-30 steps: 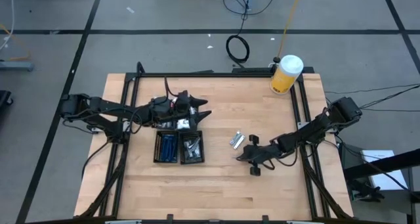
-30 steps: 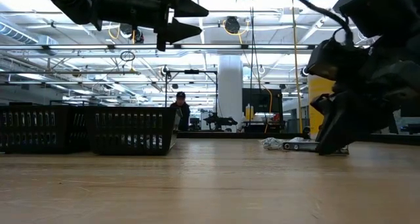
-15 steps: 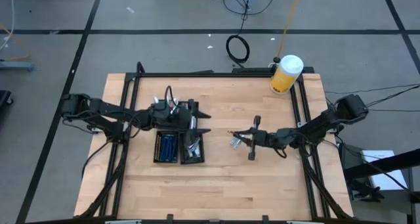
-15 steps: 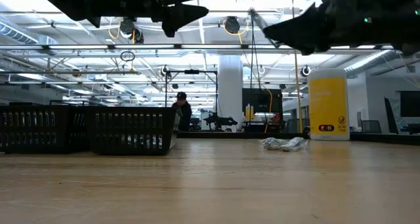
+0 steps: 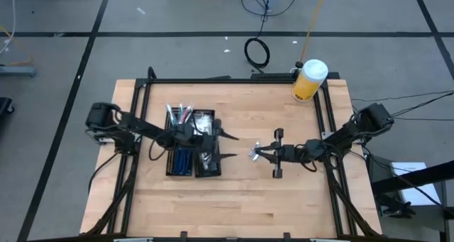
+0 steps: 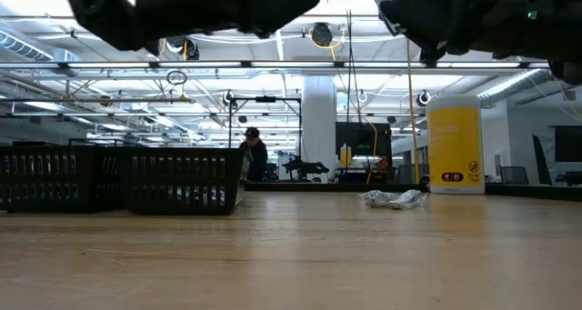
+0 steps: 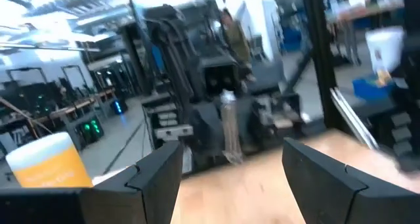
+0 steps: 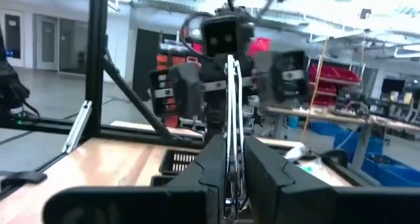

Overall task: Pick & Place Travel size toiletries
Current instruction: Put the nail cutter into the bottom right black bin

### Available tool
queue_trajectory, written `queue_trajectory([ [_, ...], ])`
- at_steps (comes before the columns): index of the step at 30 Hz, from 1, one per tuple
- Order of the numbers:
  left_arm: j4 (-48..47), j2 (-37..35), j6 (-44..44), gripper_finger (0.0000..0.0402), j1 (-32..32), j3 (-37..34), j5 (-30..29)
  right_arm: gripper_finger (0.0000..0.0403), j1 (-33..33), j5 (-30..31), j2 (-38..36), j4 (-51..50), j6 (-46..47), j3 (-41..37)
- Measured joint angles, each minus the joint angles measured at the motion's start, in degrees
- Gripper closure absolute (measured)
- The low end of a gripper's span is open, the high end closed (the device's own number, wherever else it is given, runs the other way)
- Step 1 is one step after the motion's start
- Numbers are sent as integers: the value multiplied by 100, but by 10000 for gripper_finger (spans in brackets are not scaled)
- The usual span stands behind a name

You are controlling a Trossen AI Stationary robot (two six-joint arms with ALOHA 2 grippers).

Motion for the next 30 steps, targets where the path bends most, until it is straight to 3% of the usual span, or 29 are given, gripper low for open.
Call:
queue_trajectory([
  [9,-29,831,-1441,147,210,1047,-2,377,48,9,-8,130,-80,2],
  [23,-35,1100,-1844,147,143,1374,353,377,63,11,-8,123,-97,4],
  [30,-632,1098,-1782,147,24,1700,237,377,63,11,-8,124,-97,4],
])
